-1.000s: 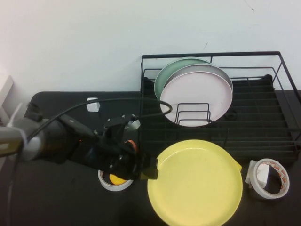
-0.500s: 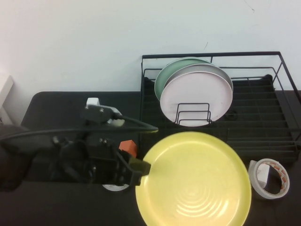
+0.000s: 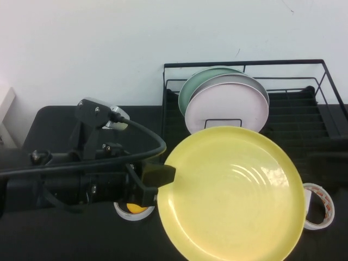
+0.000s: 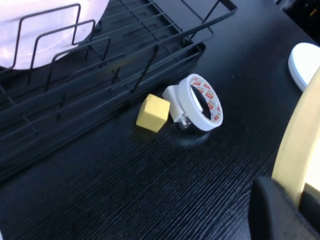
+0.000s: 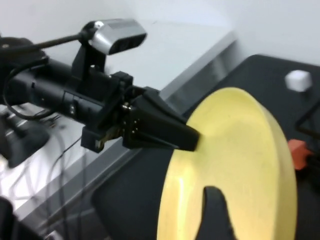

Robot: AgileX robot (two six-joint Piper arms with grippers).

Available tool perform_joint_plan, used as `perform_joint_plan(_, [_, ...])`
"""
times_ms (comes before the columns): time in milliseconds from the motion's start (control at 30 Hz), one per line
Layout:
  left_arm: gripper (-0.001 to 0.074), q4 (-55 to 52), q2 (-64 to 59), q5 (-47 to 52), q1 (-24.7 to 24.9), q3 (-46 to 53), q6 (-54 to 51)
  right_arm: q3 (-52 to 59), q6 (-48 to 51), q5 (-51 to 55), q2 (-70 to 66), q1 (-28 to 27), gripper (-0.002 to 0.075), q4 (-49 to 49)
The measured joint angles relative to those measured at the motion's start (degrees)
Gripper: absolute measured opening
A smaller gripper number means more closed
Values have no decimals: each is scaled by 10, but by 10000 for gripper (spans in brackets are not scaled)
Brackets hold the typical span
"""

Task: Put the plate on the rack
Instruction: Hand over the plate, then place the plate on the rack

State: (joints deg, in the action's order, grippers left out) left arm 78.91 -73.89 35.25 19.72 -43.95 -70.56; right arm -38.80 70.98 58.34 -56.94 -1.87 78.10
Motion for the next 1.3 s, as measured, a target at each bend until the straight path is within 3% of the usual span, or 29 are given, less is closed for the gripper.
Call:
perform_joint_plan(267, [3, 55, 0, 0, 0, 0, -51, -74, 39, 74, -173, 8, 447, -15])
perform_joint_plan(500, [3, 85, 0, -20, 0, 0, -85, -78, 83, 84, -225, 85, 443, -49])
perform_joint_plan(567, [3, 86, 0, -22, 0, 0, -88, -78, 87, 70, -226, 103, 405, -51])
perform_joint_plan(633, [3, 88, 0, -31, 0, 0, -88, -79, 88, 45, -228, 107, 322, -51])
perform_joint_plan(700, [7, 88, 0, -57, 0, 0, -76, -85, 89, 18, -229, 109, 193, -52])
perform_joint_plan(733, [15, 89, 0, -65, 0, 0, -72, -88, 89, 6, -229, 109, 190, -52])
perform_joint_plan(833, [95, 93, 0, -81, 0, 0, -67, -102, 103, -7, -230, 109, 184, -54])
perform_joint_plan(1000, [376, 94, 1, -101, 0, 0, -53, -137, 154, -20, -230, 109, 176, -76])
perform_joint_plan(1067, [439, 89, 7, -107, 0, 0, -41, -157, 187, -29, -230, 109, 171, -98])
perform_joint_plan(1200, [465, 46, 40, -121, 0, 2, 3, -211, 230, -54, -237, 109, 133, -154])
perform_joint_plan(1300, [409, -31, 79, -165, 0, 4, 77, -274, 239, -59, -257, 110, 134, -214])
